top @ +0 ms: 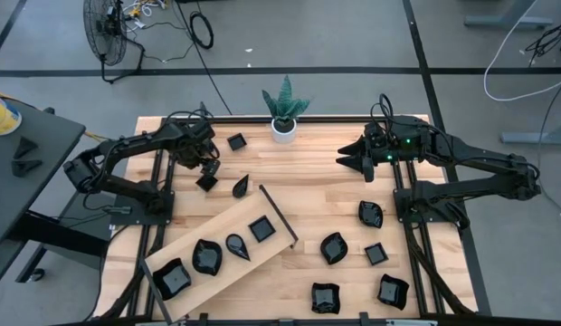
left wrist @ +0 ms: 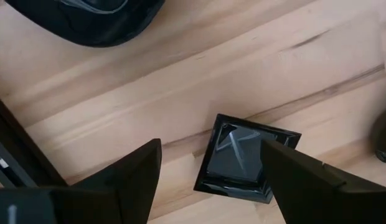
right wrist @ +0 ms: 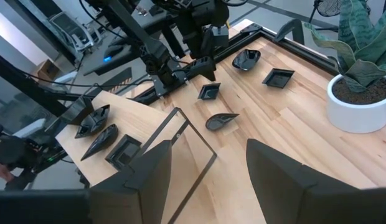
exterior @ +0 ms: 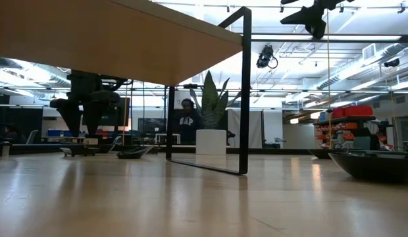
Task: Pick & Place Mini shaped plates
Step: Stack the black square plate on top of the black square plate on the shelf
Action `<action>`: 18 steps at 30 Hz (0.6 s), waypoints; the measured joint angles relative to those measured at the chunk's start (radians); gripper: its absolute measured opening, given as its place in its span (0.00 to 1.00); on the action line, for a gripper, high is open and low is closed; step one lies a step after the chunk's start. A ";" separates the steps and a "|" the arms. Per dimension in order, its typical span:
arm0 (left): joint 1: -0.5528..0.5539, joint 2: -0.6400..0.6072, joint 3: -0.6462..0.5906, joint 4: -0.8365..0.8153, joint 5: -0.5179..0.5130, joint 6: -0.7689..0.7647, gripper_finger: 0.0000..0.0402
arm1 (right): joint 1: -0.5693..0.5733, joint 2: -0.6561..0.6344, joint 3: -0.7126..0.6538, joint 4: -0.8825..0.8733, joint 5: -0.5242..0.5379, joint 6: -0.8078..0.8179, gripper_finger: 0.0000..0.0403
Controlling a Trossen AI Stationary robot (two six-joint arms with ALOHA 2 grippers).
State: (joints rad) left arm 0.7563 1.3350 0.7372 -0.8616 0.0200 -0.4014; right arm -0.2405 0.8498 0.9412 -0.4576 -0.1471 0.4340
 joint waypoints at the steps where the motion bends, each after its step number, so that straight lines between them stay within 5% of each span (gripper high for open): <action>1: 0.000 0.000 0.000 0.000 0.000 0.001 0.70 | 0.000 0.000 0.000 0.000 0.000 -0.003 0.52; 18: -0.010 0.073 0.000 0.000 0.003 -0.170 0.70 | 0.000 0.000 0.000 0.000 0.000 -0.002 0.52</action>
State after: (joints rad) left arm 0.7465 1.4082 0.7368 -0.8614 0.0233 -0.5713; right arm -0.2405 0.8498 0.9412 -0.4576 -0.1471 0.4323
